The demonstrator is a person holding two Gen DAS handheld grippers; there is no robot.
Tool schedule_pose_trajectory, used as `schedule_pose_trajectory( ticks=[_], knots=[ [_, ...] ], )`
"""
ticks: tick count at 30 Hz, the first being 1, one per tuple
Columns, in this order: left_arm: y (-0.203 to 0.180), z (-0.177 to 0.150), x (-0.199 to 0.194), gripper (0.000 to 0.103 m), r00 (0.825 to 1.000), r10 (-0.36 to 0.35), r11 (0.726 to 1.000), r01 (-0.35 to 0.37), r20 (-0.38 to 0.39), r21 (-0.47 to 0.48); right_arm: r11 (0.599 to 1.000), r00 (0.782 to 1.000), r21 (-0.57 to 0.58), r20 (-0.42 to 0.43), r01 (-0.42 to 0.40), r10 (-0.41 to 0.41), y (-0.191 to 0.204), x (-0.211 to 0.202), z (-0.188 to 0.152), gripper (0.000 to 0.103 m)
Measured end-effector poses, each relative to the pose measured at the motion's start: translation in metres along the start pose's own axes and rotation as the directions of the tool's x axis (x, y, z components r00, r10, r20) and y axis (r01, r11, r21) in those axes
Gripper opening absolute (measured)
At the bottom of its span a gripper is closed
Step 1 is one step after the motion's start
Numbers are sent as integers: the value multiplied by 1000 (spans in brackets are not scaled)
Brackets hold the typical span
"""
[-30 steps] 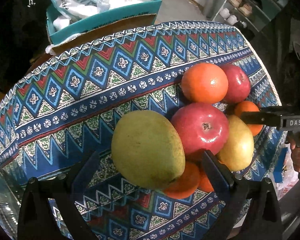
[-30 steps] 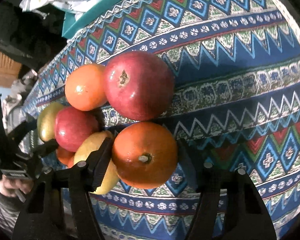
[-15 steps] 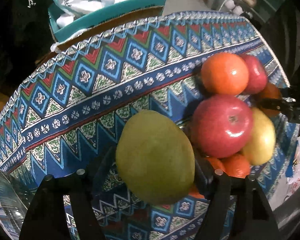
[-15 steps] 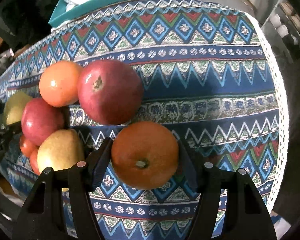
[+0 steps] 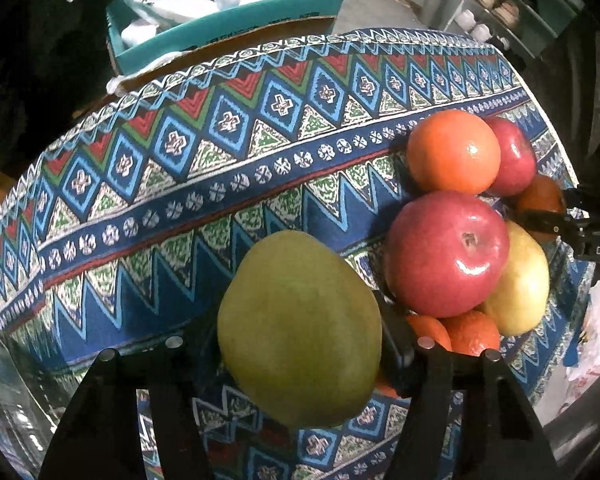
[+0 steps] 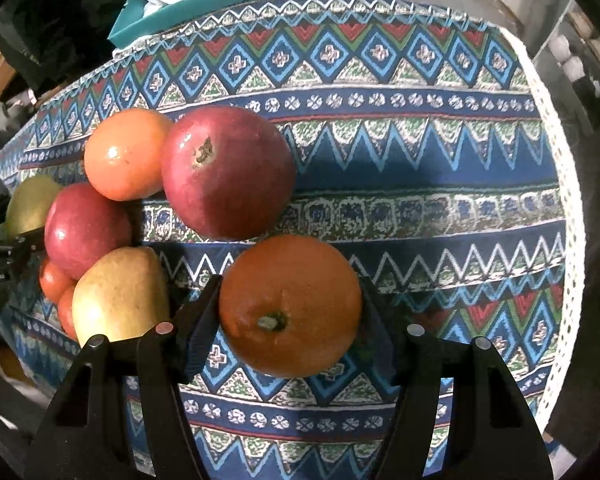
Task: Organize fruits
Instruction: 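Lift the pear with the left tool while the right tool carries the orange toward the glass bowl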
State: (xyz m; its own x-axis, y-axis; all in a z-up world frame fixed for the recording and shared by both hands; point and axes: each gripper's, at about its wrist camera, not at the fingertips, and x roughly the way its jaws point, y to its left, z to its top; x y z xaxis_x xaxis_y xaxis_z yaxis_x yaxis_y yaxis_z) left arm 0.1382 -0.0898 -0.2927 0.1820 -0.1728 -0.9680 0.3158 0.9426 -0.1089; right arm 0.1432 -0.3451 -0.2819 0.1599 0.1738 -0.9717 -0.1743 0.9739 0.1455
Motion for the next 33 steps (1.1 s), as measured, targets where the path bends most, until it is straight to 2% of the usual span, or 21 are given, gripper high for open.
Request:
schedule_pose_trajectory(
  ticks=[4,17,23,33],
  knots=[
    [-1,-6,-12,67,999,18,1000,-18,39,21,1000,999,9,44,-15,15,-1,-16,1,65],
    [-12,-14,-70,67,986,-24,999,19,166,32,994,976,-47,191,-96,103,17,-84,5,65],
    [-22,-21,-99,67,974,-45,998,35,221,52,988,956,-88,251,-131,149,37,-112,7,65],
    [-30,-34,-149,67,949,-68,997,52,309,59,967,911,-160,335,-197,241,69,-159,5,65]
  ],
)
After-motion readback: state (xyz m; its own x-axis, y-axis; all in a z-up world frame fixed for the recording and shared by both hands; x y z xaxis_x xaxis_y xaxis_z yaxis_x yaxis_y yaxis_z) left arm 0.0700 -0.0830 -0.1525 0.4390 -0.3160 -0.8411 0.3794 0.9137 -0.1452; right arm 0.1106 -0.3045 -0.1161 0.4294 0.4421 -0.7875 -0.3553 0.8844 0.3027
